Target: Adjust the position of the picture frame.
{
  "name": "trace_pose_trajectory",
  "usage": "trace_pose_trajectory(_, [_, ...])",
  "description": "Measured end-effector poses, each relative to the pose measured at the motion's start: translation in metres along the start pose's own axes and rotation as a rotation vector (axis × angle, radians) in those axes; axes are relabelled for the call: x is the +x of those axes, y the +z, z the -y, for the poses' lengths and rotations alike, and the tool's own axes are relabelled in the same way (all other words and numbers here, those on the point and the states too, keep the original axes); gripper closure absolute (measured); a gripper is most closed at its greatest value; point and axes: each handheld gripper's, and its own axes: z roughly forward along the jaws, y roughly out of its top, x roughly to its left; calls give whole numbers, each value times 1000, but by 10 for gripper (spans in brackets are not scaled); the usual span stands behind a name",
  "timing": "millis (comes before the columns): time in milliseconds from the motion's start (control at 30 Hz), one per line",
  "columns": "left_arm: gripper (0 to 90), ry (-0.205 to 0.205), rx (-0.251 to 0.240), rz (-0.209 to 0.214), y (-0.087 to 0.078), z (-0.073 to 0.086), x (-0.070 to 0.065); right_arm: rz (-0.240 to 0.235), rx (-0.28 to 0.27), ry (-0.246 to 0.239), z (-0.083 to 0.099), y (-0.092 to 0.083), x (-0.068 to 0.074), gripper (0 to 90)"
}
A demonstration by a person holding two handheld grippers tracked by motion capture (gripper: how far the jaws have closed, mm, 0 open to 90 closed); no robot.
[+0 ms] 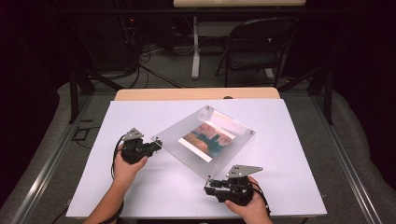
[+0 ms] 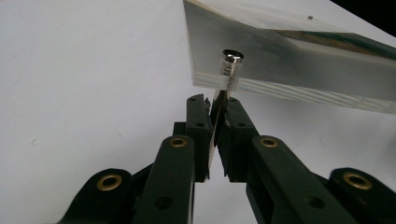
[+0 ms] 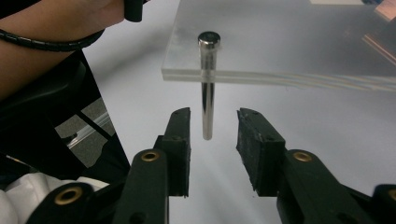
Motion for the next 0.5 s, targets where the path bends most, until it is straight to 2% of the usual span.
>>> trace_pose_trajectory(133, [832, 0, 2, -1, -1, 3, -3, -18, 8, -4, -2, 4, 2, 692])
trace_pose_trajectory(300, [833, 5, 12, 2, -2, 5, -5, -25, 28, -35, -2, 12, 5, 753])
trace_pose_trajectory(400, [834, 7, 14, 1, -2, 7, -6, 8, 39, -54, -2, 14, 5, 846])
trace_pose_trajectory(467, [835, 11, 12, -1, -3, 6, -7, -11, 44, -52, -3, 13, 2, 847])
trace_pose_trajectory(500, [835, 11, 11, -3, -3, 6, -7, -11, 39, -69, -3, 13, 2, 849])
